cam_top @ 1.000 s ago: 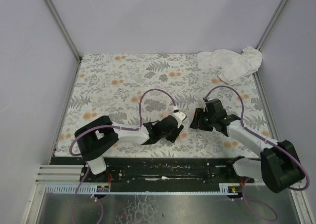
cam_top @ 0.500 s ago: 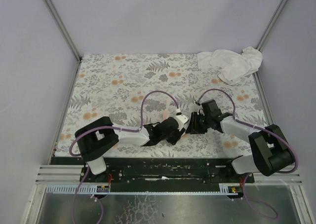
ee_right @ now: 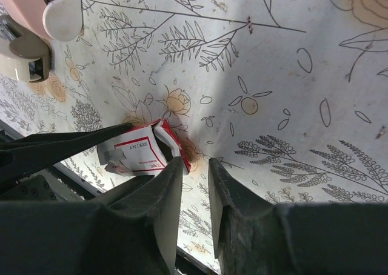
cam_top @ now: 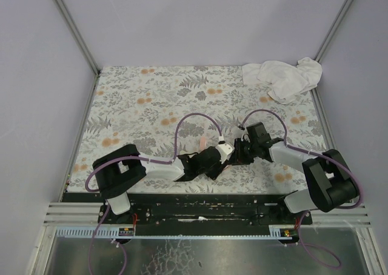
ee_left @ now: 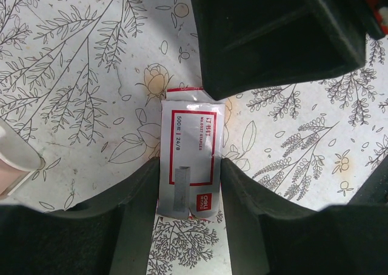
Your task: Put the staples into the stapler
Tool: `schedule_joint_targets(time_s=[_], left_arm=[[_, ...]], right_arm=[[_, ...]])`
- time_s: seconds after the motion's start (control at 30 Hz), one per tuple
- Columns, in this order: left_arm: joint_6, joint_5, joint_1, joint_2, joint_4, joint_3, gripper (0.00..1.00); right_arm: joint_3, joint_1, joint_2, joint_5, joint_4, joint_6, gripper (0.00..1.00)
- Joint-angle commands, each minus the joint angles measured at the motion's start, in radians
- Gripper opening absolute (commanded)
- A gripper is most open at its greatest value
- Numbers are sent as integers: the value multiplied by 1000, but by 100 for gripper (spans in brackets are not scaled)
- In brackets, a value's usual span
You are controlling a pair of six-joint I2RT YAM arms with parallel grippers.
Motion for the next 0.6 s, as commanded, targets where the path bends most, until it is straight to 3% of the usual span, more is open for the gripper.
schedule_joint_targets(time_s=[0.0,0.4,0.57], left_arm=[[20,-23,-14,18,46,13,41],[27,-33,-23,21,43,21,41],[30,-37,-25,19,41,21,41]], right_arm=[[37,-1,12,-57,27,-25,30],[36,-1,55,-119,19,-50,23],[51,-1,62,-90,-13,-63,3]])
